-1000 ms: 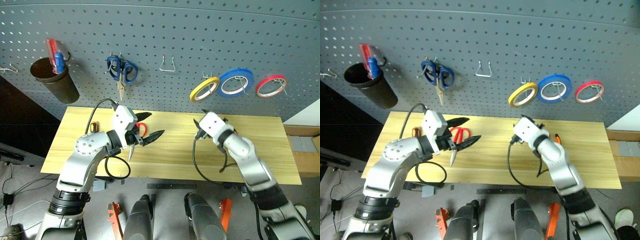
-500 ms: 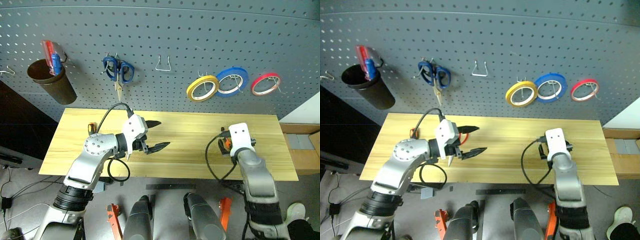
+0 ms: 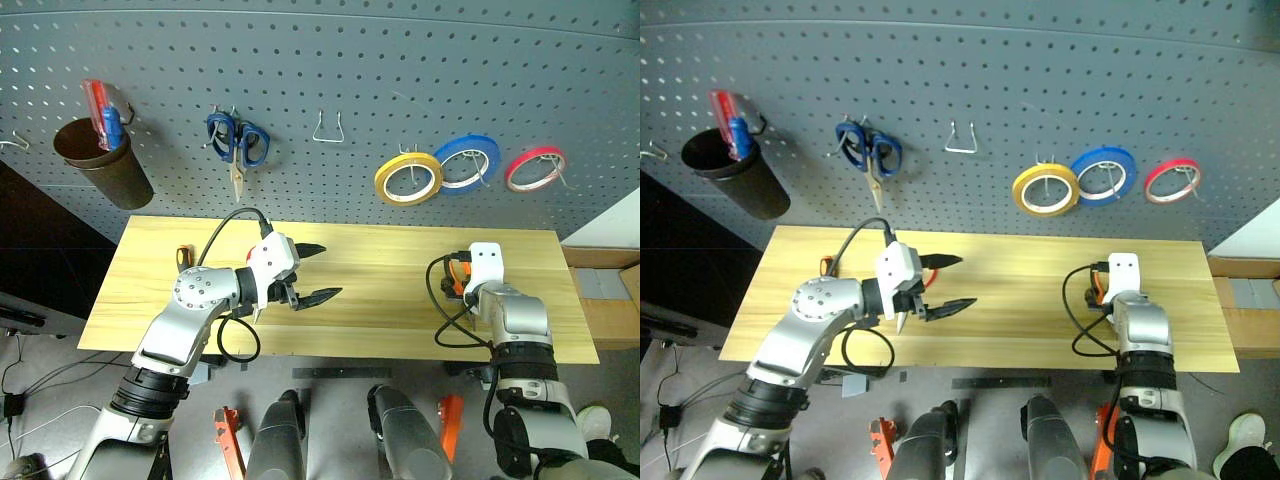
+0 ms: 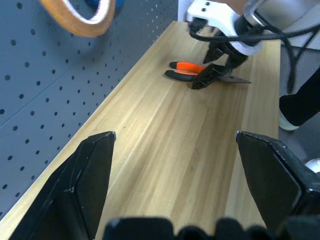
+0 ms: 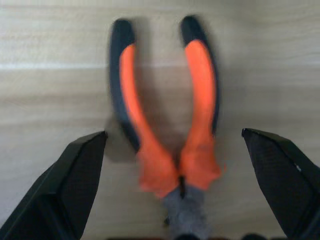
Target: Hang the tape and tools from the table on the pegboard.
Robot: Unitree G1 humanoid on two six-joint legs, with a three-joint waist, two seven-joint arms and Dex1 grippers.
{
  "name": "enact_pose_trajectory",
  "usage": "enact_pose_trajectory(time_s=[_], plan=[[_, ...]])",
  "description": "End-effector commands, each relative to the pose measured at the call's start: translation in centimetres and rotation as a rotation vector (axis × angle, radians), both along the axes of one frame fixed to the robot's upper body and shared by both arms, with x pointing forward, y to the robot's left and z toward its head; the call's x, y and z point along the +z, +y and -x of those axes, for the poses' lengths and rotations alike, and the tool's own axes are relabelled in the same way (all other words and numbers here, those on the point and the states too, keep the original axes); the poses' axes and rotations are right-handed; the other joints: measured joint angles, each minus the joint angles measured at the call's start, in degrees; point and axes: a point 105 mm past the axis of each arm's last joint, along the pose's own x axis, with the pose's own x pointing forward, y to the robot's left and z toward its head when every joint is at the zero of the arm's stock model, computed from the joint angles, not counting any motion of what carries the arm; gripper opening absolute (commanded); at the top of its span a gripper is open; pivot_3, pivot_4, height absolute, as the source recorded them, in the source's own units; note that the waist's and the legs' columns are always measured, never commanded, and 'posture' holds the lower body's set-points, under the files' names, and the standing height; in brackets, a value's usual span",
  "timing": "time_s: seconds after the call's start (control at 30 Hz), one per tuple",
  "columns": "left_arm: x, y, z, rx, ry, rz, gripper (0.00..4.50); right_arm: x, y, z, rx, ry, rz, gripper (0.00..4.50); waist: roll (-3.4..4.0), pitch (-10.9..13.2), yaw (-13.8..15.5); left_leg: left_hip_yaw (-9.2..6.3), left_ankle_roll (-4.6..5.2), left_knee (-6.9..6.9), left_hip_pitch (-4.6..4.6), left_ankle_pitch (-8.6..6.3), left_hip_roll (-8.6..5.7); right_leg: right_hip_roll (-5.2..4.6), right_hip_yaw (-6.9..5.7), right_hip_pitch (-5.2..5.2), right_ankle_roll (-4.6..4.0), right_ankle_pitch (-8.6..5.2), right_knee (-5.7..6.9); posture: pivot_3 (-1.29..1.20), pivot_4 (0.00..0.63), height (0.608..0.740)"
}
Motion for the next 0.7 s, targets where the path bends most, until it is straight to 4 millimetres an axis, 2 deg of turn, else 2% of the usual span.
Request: enact_pose_trajectory(time_s=[0.03, 0.2, 0.3, 0.43, 0.6, 0.7], plan=[[0.5, 0.0, 0.2, -0.009, -0.036, 0.001, 4.14, -1.6, -0.4, 0.4, -0.009, 0.060, -0.025, 4.48, -0.01, 0.0, -0.1, -0.01, 0.00, 0.00, 0.00, 0.00, 0.00, 0.01, -0.01, 0.00, -0.01, 0.01, 0.01, -0.14, 0.312, 0.740], [0.4, -0.1, 0.2, -0.009, -0.036, 0.000, 4.14, -2.0, -0.2, 0.2, -0.029, 0.113, -0.113, 4.48, -0.04, 0.0, -0.4, -0.02, 0.00, 0.03, 0.04, 0.00, 0.02, 0.04, 0.00, 0.07, 0.03, 0.06, 0.01, -0.14, 0.309, 0.740], [0.4, -0.1, 0.2, -0.008, -0.038, 0.001, 4.14, -2.1, 0.1, 0.2, -0.033, 0.146, -0.164, 3.86, -0.03, 0.0, -0.7, -0.02, 0.00, 0.04, 0.06, 0.01, 0.02, 0.04, 0.01, 0.08, 0.03, 0.08, 0.01, -0.15, 0.306, 0.740], [0.3, -0.2, 0.2, -0.007, -0.037, 0.003, 4.14, -2.0, 0.5, 0.2, -0.029, 0.161, -0.183, 2.53, -0.06, 0.0, -0.8, -0.03, 0.00, 0.03, 0.05, 0.00, 0.04, 0.05, -0.01, 0.08, 0.03, 0.08, -0.01, -0.15, 0.302, 0.740], [0.4, 0.4, 0.0, 0.039, -0.017, 0.032, 4.14, -1.1, 1.6, -0.1, -0.003, 0.111, -0.177, 2.47, -0.06, 0.0, -0.9, -0.03, 0.00, 0.01, 0.05, 0.00, 0.04, 0.05, 0.00, 0.08, 0.03, 0.08, -0.01, -0.15, 0.301, 0.740], [0.5, 1.7, -0.3, 0.102, -0.001, 0.058, 4.14, 1.8, 2.6, -0.2, 0.051, -0.017, -0.121, 2.47, -0.05, 0.0, -0.9, -0.04, 0.00, -0.01, 0.04, 0.00, 0.06, 0.05, -0.01, 0.07, 0.03, 0.08, -0.01, -0.14, 0.303, 0.740]])
